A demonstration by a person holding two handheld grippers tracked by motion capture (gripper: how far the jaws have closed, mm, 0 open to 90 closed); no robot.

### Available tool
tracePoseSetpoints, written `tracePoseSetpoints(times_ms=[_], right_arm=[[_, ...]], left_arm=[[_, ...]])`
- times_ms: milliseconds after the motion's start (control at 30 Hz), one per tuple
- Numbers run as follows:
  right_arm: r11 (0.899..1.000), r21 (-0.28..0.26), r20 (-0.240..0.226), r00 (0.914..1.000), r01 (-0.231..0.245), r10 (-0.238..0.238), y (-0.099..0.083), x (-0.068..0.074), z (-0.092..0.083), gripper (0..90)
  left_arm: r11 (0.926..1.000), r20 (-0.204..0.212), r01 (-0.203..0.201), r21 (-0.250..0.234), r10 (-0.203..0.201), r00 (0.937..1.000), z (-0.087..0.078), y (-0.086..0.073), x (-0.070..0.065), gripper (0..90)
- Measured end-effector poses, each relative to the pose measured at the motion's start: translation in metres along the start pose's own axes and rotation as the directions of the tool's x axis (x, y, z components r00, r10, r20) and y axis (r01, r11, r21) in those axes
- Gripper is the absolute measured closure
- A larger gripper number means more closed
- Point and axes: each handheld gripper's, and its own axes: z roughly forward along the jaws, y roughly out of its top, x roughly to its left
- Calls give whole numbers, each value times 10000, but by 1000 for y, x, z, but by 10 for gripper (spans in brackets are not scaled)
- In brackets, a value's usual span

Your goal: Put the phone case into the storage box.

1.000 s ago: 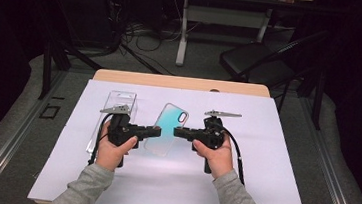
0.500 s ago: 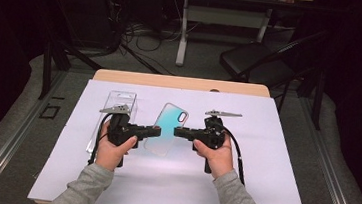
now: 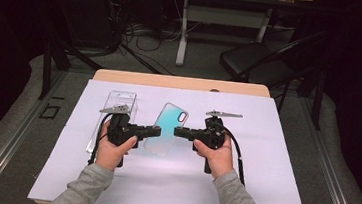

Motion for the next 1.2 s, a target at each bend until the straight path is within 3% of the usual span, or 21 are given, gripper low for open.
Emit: tracePoseSetpoints(times_ms=[1200], right_arm=[[9975,-317,-460,9970,-634,619,-3,-4,0,818]], left_arm=[[10000,18,45,-37,-45,10000,0,-1,2,815]])
